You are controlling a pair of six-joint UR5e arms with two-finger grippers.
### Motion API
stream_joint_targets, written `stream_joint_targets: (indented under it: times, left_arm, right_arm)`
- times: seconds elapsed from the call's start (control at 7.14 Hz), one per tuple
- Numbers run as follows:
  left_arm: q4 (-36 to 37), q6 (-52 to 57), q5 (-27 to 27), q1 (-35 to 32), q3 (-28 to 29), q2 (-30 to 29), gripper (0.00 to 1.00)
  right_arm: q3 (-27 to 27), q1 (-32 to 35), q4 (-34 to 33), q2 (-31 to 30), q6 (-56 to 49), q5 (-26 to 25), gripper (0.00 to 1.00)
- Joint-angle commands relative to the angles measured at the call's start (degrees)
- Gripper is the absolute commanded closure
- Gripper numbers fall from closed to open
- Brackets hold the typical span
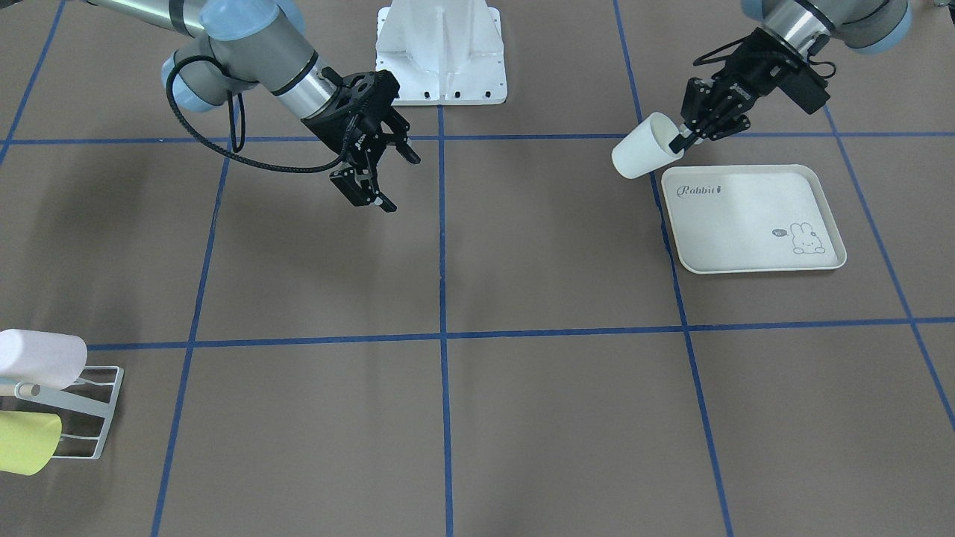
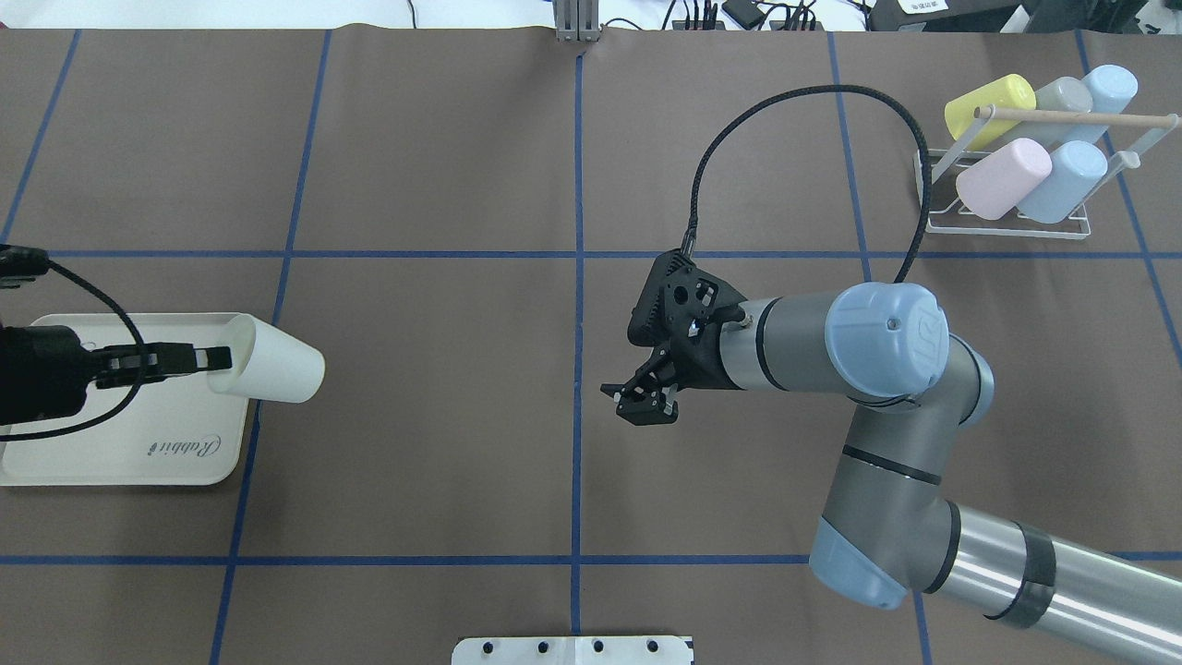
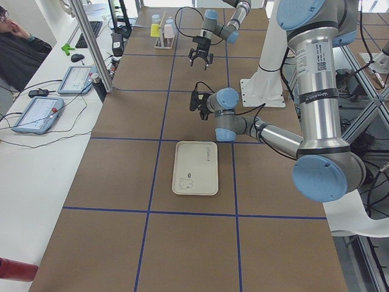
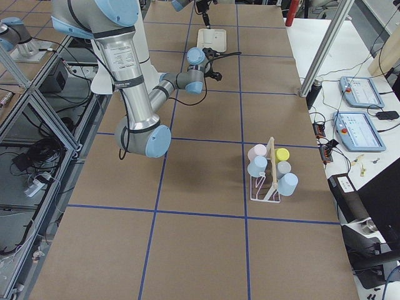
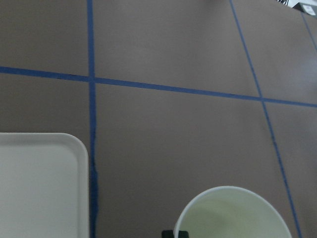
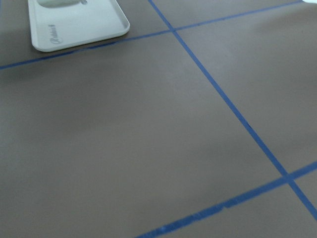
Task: Transfer IKEA cup to right arm and place on rack
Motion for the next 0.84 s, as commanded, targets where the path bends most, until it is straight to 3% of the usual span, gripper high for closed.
stream_joint_targets:
  times: [0.0, 0.14, 0.28, 0.42, 0.7]
  left_arm:
    - [0.02, -9.51, 0.42, 3.48, -0.06, -9.27, 1.0]
    - [0.11, -11.72, 1.21, 5.59, 0.2, -12.79, 1.0]
    - [0.29, -12.62, 4.78, 8.57, 0.63, -14.74, 1.0]
    - [0.46, -12.62, 8.04, 11.3, 1.77, -16.15, 1.0]
    - [0.55, -12.71, 9.3, 11.94, 5.54, -19.32, 1.0]
  right_arm:
    - [-8.17, -4.11, 19.79, 0.29, 0.09, -4.95, 0.01]
    - [-11.08, -4.48, 26.75, 0.47, 0.09, -5.23, 0.01]
    - [-11.89, -4.57, 29.52, 0.47, 0.09, -5.24, 0.01]
    - [-11.9, -4.65, 29.81, 0.56, 0.35, -5.24, 0.02]
    - [-11.99, -5.0, 31.55, 1.52, 0.53, -5.32, 0.04]
